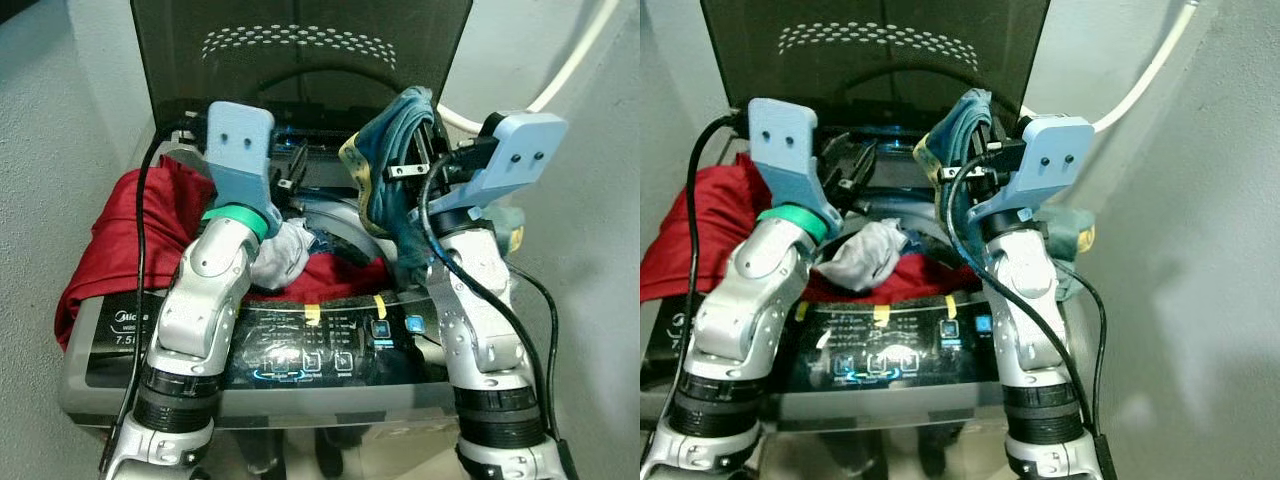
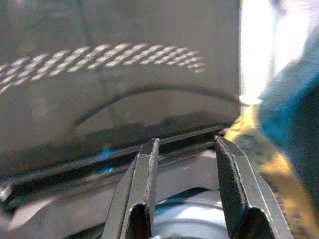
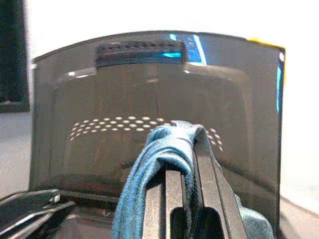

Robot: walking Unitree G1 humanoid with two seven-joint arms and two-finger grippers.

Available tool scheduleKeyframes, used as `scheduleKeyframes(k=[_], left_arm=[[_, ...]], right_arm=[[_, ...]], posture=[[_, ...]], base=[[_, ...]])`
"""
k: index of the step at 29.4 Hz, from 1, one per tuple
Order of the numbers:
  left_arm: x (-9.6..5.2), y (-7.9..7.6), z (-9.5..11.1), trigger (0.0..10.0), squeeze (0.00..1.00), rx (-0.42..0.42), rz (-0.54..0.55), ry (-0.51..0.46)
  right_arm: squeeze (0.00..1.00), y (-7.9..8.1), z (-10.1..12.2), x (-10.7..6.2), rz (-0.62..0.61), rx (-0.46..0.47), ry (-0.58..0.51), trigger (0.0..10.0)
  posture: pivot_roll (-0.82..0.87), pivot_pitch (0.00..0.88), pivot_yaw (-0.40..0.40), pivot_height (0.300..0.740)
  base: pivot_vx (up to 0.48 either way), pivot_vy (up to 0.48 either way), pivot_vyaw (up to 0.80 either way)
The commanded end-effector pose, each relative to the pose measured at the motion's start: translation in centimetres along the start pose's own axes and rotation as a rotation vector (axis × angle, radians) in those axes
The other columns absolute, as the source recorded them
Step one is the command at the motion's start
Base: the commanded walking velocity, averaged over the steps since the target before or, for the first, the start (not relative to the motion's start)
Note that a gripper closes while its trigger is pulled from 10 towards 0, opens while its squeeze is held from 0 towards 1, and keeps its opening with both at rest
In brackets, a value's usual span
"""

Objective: Clothes washing

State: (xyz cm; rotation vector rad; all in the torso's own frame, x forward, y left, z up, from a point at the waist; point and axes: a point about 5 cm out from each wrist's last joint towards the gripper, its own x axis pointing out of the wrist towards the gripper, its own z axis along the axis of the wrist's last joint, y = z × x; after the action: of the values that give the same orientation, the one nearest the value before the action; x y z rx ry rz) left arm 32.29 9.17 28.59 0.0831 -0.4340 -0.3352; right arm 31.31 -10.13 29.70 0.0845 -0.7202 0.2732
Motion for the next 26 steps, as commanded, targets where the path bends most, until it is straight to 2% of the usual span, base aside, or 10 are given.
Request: scheduleKeyframes(k=[1, 2, 4, 8, 12, 15, 17, 20, 23, 26], left_arm=[[-0.5, -0.3, 1.0, 10.0, 0.0, -0.006, -0.094, -0.059], [-0.5, -0.3, 1.0, 10.0, 0.0, -0.006, -0.094, -0.059], [-1.1, 0.0, 2.3, 10.0, 0.0, -0.075, -0.195, -0.095], [-2.5, -0.1, 4.3, 10.0, 0.0, -0.161, -0.383, -0.133], [-3.0, -0.3, 4.7, 10.0, 0.0, -0.15, -0.407, -0.148], [-4.1, -1.6, 4.7, 10.0, 0.0, -0.126, -0.418, -0.161], [-4.5, -1.9, 4.7, 10.0, 0.0, -0.119, -0.417, -0.163], [-4.7, -1.7, 4.7, 10.0, 0.0, 0.003, -0.304, -0.172], [-5.2, 0.4, 2.8, 10.0, 0.0, -0.039, -0.021, -0.085], [-5.7, 0.8, 2.2, 10.0, 0.0, -0.037, 0.029, -0.053]], right_arm=[[0.0, 0.5, 2.0, 0.9, 0.062, 0.0, -0.081, 10.0], [0.0, 0.5, 2.0, 0.9, 0.062, 0.0, -0.081, 10.0], [0.0, 1.0, 3.9, 1.9, 0.14, 0.055, -0.14, 10.0], [0.0, 3.6, 6.9, 3.9, 0.428, 0.108, -0.226, 10.0], [0.0, 4.7, 7.4, 5.3, 0.504, 0.135, -0.244, 10.0], [0.0, 7.2, 7.3, 8.6, 0.597, 0.19, -0.239, 10.0], [0.0, 8.1, 7.2, 9.3, 0.623, 0.21, -0.227, 10.0], [0.0, 9.6, 5.6, 10.2, 0.635, 0.173, -0.163, 10.0], [0.0, 8.9, -0.6, 8.9, 0.492, -0.011, 0.061, 10.0], [0.0, 8.3, -2.5, 8.2, 0.445, -0.052, 0.125, 10.0]], posture=[[0.11, 0.039, 0.031, 0.74], [0.11, 0.039, 0.031, 0.74], [0.11, 0.039, 0.035, 0.74], [0.08, 0.038, 0.049, 0.74], [0.08, 0.036, 0.04, 0.74], [0.1, 0.04, 0.003, 0.74], [0.1, 0.041, -0.002, 0.74], [0.12, 0.046, -0.025, 0.74], [0.17, 0.063, -0.071, 0.74], [0.17, 0.066, -0.076, 0.74]], base=[[0.0, 0.0, 0.0], [0.0, 0.0, 0.0], [0.0, 0.0, 0.0], [0.0, 0.0, 0.0], [0.0, 0.0, 0.0], [0.0, 0.0, 0.0], [0.0, 0.0, 0.0], [0.0, 0.0, 0.0], [0.0, 0.0, 0.0], [0.0, 0.0, 0.0]])
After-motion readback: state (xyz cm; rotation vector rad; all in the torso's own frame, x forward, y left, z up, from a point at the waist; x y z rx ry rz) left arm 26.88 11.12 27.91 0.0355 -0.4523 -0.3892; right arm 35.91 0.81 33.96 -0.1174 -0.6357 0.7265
